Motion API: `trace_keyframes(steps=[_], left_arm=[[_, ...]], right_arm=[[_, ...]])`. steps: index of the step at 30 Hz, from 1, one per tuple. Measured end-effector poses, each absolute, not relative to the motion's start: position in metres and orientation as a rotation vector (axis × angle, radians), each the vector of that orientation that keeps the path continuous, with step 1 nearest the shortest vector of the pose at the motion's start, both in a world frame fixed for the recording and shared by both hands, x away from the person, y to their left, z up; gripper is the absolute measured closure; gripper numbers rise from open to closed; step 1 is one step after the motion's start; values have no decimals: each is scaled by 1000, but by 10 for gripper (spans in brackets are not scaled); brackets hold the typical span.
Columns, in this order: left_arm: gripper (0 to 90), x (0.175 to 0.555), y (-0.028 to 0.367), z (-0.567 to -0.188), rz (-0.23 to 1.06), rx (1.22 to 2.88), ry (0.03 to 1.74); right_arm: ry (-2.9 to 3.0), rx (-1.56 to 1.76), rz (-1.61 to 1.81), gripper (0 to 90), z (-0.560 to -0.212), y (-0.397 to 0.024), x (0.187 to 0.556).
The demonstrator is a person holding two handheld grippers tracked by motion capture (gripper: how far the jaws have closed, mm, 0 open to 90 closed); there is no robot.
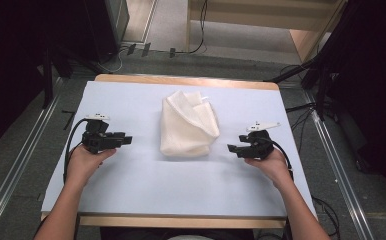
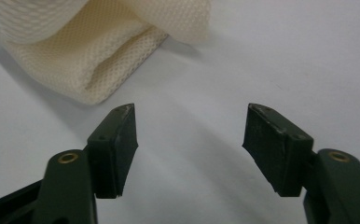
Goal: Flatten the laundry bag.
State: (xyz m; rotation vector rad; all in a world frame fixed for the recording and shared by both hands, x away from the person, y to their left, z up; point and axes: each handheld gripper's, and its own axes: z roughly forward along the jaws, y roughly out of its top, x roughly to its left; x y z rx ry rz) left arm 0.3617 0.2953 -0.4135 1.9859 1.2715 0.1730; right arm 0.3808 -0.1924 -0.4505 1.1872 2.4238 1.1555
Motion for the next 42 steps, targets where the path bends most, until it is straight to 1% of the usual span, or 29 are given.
trace_keyframes(steps=[1, 3, 5, 6, 13, 14, 21, 29, 30, 32, 33, 34, 36, 37, 38, 42], left_arm=[[522, 361, 295, -413, 172, 1981, 1266], [457, 361, 294, -413, 168, 1986, 1265], [458, 361, 293, -413, 165, 1991, 1271], [455, 361, 293, -414, 170, 1996, 1270], [429, 364, 287, -416, 154, 2022, 1250], [424, 365, 286, -416, 152, 2026, 1248], [412, 366, 283, -416, 151, 2030, 1229], [405, 366, 285, -416, 155, 2016, 1226], [403, 366, 285, -416, 154, 2016, 1227], [402, 366, 285, -416, 152, 2020, 1229], [402, 366, 285, -417, 154, 2022, 1230], [401, 366, 286, -417, 152, 2020, 1228], [401, 366, 286, -416, 154, 2021, 1231], [399, 364, 288, -416, 159, 2015, 1241], [399, 364, 288, -416, 159, 2015, 1241], [396, 361, 293, -413, 180, 2004, 1241]], right_arm=[[2432, 1179, 1153, 407, -448, -191, 382], [2439, 1199, 1147, 447, -447, -190, 384], [2447, 1255, 1161, 458, -446, -190, 386], [2446, 1258, 1172, 478, -446, -190, 385], [2412, 1269, 1212, 536, -441, -191, 380], [2417, 1290, 1227, 556, -441, -193, 379], [2408, 1330, 1258, 577, -441, -196, 376], [2394, 1322, 1300, 645, -438, -193, 373], [2395, 1325, 1307, 675, -437, -192, 372], [2398, 1322, 1308, 684, -437, -191, 372], [2395, 1326, 1308, 702, -436, -190, 372], [2398, 1318, 1310, 736, -436, -187, 372], [2398, 1315, 1311, 749, -435, -186, 372], [2381, 1336, 1319, 821, -433, -185, 371], [2381, 1336, 1319, 821, -433, -185, 371], [2344, 1373, 1337, 888, -427, -183, 369]])
